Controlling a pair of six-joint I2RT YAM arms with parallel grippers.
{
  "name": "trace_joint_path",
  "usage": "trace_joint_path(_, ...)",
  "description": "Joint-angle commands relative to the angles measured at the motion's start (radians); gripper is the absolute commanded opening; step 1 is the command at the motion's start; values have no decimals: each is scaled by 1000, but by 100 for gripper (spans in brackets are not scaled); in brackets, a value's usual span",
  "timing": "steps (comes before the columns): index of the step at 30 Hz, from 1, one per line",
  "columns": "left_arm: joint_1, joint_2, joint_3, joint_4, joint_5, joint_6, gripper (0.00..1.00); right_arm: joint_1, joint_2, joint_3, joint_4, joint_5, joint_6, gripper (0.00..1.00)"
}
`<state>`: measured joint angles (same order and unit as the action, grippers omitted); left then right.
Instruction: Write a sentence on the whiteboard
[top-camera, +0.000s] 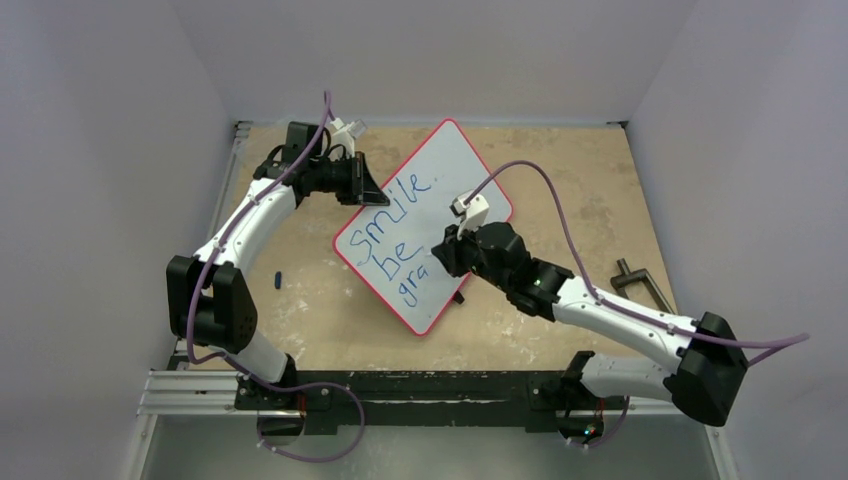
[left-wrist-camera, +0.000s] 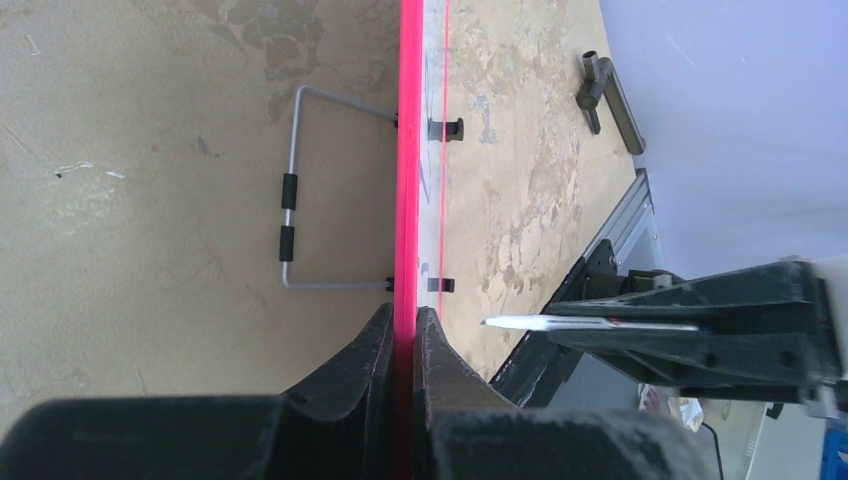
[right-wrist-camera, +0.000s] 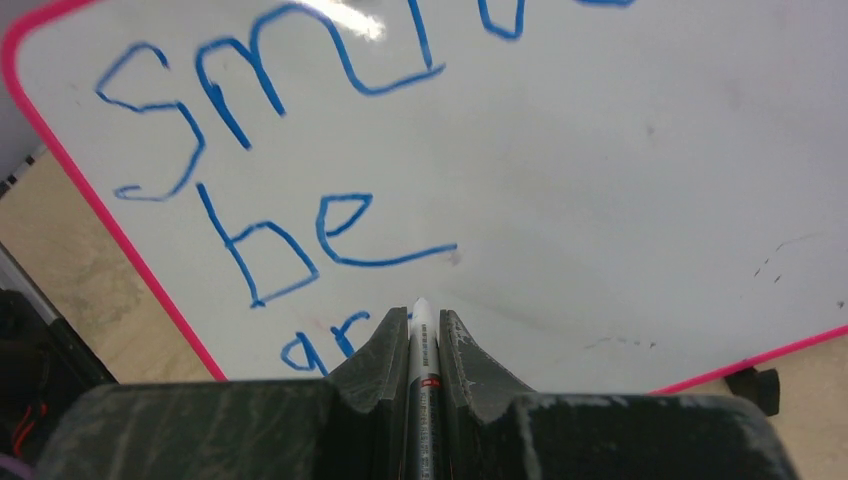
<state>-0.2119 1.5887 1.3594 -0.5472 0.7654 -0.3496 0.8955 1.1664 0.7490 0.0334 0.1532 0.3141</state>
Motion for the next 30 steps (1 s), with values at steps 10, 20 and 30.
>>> trace_joint_path(10, 3, -48, 18, 33, -50, 21, 0, -15, -4, 16, 83, 37, -53, 0)
trace_joint_path(20, 3, -44, 17, 39, -45, 20, 0, -30, 1, -62, 174, -85, -50, 0)
trace_joint_path(30, 3, -44, 17, 39, -44, 20, 0, -30, 14, -73, 196, -90, -35, 0)
